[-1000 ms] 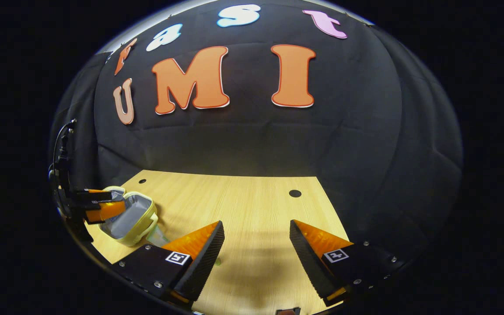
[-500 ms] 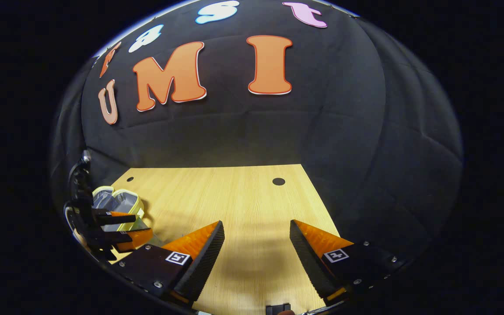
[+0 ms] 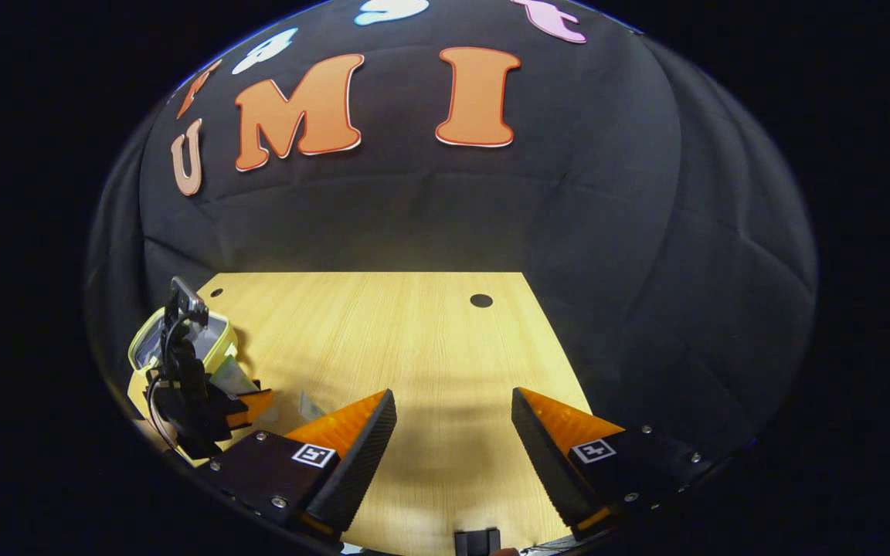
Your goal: First open the suitcase, pack the skin care products into it, and then close the suitcase.
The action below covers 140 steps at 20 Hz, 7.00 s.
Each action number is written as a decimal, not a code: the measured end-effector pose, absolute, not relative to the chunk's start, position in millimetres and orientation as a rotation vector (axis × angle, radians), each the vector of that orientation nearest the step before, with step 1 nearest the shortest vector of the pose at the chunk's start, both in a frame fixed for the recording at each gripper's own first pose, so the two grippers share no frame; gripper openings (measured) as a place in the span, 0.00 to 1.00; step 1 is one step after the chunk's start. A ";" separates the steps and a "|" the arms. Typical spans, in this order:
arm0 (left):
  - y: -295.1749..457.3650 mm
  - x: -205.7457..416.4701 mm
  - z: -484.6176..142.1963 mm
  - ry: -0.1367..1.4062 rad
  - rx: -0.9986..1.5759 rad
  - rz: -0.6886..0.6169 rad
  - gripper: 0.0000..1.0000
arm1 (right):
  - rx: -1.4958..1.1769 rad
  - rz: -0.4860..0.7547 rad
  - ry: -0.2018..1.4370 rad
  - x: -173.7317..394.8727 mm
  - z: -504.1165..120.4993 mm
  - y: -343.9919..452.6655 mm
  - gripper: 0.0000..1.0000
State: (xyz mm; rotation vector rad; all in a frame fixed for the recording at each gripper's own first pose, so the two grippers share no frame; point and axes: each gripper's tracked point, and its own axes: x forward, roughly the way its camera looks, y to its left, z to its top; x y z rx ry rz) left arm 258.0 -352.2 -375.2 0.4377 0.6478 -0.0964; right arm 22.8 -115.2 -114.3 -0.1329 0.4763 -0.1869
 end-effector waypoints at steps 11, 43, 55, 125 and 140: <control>-334.2 160.2 -288.6 0.727 0.293 -0.078 0.32 | -0.155 0.140 0.424 56.5 -133.5 -4.0 0.96; -143.9 104.3 -177.0 0.782 0.183 0.089 0.32 | -0.001 0.216 0.839 46.8 -206.0 112.4 0.31; -70.1 162.4 -234.6 1.166 0.230 -0.160 0.32 | 0.144 0.154 0.841 11.8 -204.6 233.1 0.31; 209.0 159.8 -103.9 0.520 -0.827 0.078 0.95 | 0.132 0.190 1.085 82.7 -233.5 362.9 0.96; 159.1 164.5 -17.7 0.544 -0.549 0.269 0.06 | 0.145 0.216 0.960 94.4 -199.4 340.9 0.96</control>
